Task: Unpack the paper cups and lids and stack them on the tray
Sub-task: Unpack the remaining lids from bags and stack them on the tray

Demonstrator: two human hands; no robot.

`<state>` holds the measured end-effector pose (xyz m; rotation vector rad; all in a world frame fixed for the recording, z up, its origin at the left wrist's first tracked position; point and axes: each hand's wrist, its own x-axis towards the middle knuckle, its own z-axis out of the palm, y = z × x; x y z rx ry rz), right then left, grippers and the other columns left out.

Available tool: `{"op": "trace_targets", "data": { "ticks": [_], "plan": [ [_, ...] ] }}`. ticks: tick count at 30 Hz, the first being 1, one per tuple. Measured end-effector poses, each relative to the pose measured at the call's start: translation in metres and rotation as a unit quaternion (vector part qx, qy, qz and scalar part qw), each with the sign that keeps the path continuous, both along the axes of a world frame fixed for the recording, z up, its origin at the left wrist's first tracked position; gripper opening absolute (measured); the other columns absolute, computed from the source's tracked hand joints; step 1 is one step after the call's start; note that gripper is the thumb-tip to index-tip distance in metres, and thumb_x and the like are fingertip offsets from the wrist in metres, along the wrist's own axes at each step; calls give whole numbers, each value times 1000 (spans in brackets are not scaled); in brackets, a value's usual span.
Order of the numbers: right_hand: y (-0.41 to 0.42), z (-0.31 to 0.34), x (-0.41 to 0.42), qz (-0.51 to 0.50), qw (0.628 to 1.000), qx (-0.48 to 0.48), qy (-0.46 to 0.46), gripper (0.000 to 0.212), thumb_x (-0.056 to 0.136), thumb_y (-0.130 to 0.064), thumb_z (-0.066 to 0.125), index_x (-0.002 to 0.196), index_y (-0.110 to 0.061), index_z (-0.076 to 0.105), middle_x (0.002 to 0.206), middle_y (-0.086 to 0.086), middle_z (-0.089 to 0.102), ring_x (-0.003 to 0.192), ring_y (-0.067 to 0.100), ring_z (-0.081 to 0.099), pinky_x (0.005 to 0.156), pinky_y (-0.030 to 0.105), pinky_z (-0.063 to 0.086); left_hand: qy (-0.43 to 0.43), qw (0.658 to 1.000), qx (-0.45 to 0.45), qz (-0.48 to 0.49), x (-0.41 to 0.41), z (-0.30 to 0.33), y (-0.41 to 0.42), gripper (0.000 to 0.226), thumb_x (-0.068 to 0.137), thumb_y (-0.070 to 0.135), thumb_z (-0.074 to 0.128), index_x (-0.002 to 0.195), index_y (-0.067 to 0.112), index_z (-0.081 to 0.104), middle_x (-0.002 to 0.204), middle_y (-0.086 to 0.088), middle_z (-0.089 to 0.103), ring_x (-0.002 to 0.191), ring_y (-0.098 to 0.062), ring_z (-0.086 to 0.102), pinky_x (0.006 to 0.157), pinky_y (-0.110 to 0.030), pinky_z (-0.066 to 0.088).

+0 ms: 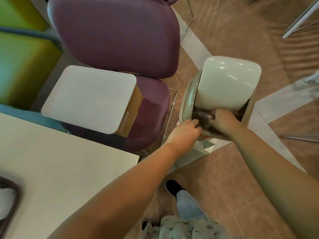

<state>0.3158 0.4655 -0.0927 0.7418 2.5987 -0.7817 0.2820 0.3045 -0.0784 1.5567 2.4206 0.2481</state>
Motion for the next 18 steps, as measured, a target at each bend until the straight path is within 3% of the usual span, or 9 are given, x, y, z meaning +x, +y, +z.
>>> {"op": "trace_targets", "data": {
  "ticks": [2, 4, 9, 13, 15, 18],
  "plan": [
    [0, -7, -10, 9, 999, 16, -39, 27, 93, -18, 53, 106, 3, 64, 107, 24, 63, 95, 35, 56, 75, 31, 36, -1, 999, 40, 6, 0, -6, -2, 23, 76, -9, 64, 98, -1, 67, 105, -19, 62, 92, -35, 59, 61, -41, 55],
    [0, -15, -15, 10, 998, 23, -58, 31, 95, -21, 50, 111, 3, 63, 112, 25, 62, 103, 37, 56, 80, 32, 39, -2, 998, 61, 8, 1, -12, -3, 21, 71, -8, 71, 90, 1, 69, 96, -17, 64, 83, -33, 61, 52, -36, 53],
    [0, -28, -19, 3, 997, -17, -79, 28, 96, -25, 49, 112, -5, 62, 113, 19, 62, 101, 34, 55, 87, 35, 41, -15, 997, 74, 13, 2, -14, -5, 24, 70, -8, 73, 93, 0, 68, 98, -17, 64, 84, -32, 62, 54, -37, 54],
    [1, -9, -15, 95, 985, -101, -99, 38, 97, -35, 48, 128, -16, 56, 126, 11, 59, 114, 28, 52, 94, 32, 38, -23, 997, 69, 11, 2, -18, -7, 28, 63, -9, 77, 87, 0, 68, 93, -16, 64, 79, -32, 63, 47, -34, 54],
    [2, 2, -13, 125, 981, -119, -93, 37, 98, -34, 45, 133, -22, 54, 132, 6, 57, 119, 25, 49, 97, 31, 36, -18, 998, 62, 12, 3, -19, -9, 26, 67, -9, 73, 92, -1, 68, 98, -17, 63, 84, -33, 62, 50, -38, 56],
    [7, 19, -11, 160, 978, -100, -84, 32, 98, -27, 46, 128, -25, 59, 123, 4, 63, 107, 21, 54, 93, 30, 39, -37, 999, 25, 23, 5, -13, -9, 28, 86, -3, 56, 114, -2, 62, 118, -18, 57, 106, -35, 55, 75, -47, 55]
  ]
}}
